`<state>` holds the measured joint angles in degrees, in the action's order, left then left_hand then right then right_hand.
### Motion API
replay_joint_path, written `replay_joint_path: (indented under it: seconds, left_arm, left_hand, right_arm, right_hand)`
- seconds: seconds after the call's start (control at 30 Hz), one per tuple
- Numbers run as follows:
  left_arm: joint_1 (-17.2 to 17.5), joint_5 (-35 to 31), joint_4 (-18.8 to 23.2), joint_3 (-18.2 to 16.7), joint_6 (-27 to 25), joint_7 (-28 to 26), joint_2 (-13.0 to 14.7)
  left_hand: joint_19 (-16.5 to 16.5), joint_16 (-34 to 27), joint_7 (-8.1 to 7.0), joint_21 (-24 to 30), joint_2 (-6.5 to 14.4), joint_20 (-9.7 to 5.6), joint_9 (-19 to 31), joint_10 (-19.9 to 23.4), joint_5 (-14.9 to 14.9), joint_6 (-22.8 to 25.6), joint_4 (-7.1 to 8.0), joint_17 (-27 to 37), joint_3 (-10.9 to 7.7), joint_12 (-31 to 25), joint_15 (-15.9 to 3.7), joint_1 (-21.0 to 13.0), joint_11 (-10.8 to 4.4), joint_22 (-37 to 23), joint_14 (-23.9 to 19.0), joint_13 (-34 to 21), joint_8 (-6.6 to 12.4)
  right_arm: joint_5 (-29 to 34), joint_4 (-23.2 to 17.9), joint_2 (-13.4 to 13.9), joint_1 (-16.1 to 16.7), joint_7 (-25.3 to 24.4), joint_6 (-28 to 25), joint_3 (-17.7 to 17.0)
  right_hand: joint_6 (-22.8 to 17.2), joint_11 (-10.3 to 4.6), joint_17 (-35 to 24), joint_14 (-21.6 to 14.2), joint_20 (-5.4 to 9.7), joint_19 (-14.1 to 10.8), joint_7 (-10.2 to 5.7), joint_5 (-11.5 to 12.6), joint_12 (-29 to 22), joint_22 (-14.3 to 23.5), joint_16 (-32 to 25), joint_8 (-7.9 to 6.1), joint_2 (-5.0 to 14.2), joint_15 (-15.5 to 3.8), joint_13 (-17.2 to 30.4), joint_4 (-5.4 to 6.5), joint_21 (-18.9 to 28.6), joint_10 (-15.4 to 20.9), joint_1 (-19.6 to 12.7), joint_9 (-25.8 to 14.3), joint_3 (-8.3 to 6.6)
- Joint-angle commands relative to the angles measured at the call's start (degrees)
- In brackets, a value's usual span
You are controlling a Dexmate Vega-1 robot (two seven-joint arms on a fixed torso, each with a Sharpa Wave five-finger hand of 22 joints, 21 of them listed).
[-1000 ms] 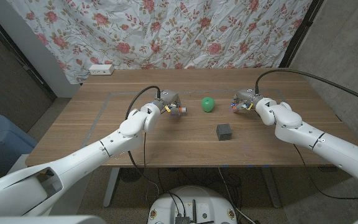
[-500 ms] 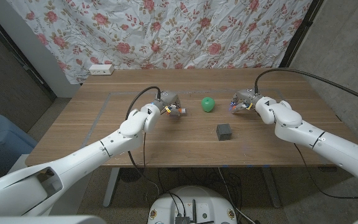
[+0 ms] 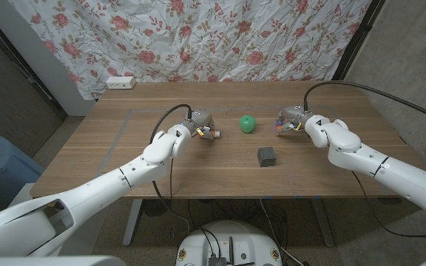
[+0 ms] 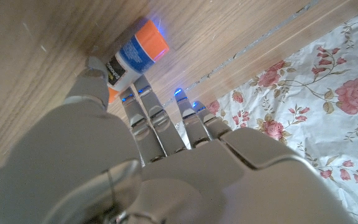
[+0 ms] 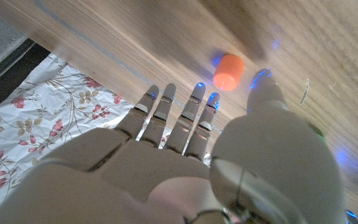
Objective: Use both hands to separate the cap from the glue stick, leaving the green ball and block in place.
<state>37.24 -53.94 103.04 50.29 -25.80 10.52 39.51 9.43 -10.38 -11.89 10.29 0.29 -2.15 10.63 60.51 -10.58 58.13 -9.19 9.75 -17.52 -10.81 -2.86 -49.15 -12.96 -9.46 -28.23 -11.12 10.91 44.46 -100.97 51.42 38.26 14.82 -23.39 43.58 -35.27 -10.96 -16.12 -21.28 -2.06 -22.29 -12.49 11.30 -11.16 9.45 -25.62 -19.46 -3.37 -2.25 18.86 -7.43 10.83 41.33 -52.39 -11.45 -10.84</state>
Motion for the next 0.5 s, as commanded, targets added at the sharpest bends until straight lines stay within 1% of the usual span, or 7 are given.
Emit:
replay_joint_path:
  seconds: [0.03, 0.13, 0.27, 0.37, 0.5]
  left_arm:
    - [-0.4, -1.3, 0.2, 0.6, 0.1, 3.0, 0.3]
    - [-0.6, -1.8, 0.2, 0.8, 0.3, 3.7, 0.4]
    - [-0.6, -2.2, 0.2, 0.8, 0.1, 4.5, 0.4]
    - [-0.6, -2.3, 0.2, 0.7, 0.0, 4.7, 0.3]
    - [-0.9, -3.0, 0.2, 0.9, 0.2, 5.7, 0.4]
  left_hand:
    - [-0.2, 0.0, -0.37, 0.1, -0.2, -0.19, 0.6, -0.6, -0.3, -0.4, -0.02, 0.2, -0.19, 0.2, -7.94, 0.5, 0.04, -0.1, 0.5, 0.0, 0.03]
    - [-0.5, 0.0, -0.41, 0.0, -0.2, -0.03, 0.6, -0.9, -0.3, -0.5, 0.02, 0.2, -0.11, 0.2, -7.86, 0.7, 0.04, -0.1, 0.6, 0.0, 0.08]
    - [-0.8, 0.0, -0.44, 0.0, -0.4, 0.08, 0.7, -1.3, -0.3, -0.8, 0.04, 0.2, 0.00, 0.2, -7.73, 0.9, 0.04, -0.1, 0.8, 0.0, 0.06]
    - [-0.9, 0.0, -0.46, 0.0, -0.6, 0.15, 0.7, -1.6, -0.3, -1.2, 0.04, 0.2, 0.11, 0.2, -7.68, 1.1, 0.05, -0.1, 1.1, 0.0, -0.01]
    - [-1.0, 0.1, -0.45, 0.0, -0.9, 0.14, 0.6, -2.0, -0.3, -1.7, 0.10, 0.2, 0.26, 0.2, -7.63, 1.4, 0.05, -0.1, 1.4, 0.0, -0.08]
  right_arm:
    - [0.6, -0.9, 0.4, 1.2, -0.9, -0.9, -0.7]
    - [0.6, -0.8, 0.4, 1.4, -1.1, -1.0, -0.7]
    - [0.4, -0.9, 0.6, 1.6, -0.9, -1.0, -0.9]
    - [0.5, -0.9, 0.6, 1.6, -0.9, -1.1, -0.9]
    - [0.6, -0.8, 0.5, 1.6, -1.0, -1.2, -0.9]
  right_hand:
    - [0.2, 0.24, -0.2, 0.2, -0.39, 0.1, -0.19, 0.4, -0.3, 0.2, 0.1, 0.19, 0.70, -5.68, 0.1, 0.15, -0.1, -0.2, 0.1, 0.0, 0.16]
    - [-0.1, 0.05, -0.3, -0.4, -0.37, 0.1, -0.18, 0.4, -0.8, 0.3, -0.2, 0.18, 0.81, -6.21, 0.0, 0.16, -0.1, 0.7, 0.4, 0.0, 0.17]
    - [-0.2, 0.15, -0.3, -0.5, -0.39, 0.1, -0.18, 0.4, -0.8, 0.2, -0.2, 0.16, 0.88, -6.15, 0.0, 0.18, -0.1, 0.6, 0.5, 0.0, 0.18]
    - [0.1, 0.52, -0.4, -0.3, -0.44, 0.2, -0.20, 0.4, -0.5, 0.2, -0.1, 0.36, 0.71, -5.96, 0.0, 0.18, 0.0, -0.3, 0.8, 0.0, 0.30]
    - [0.4, 0.49, -0.4, -0.3, -0.54, 0.2, -0.21, 0.4, -0.6, 0.2, -0.1, 0.52, 0.70, -6.06, -0.1, 0.18, 0.0, -0.2, 0.9, 0.0, 0.34]
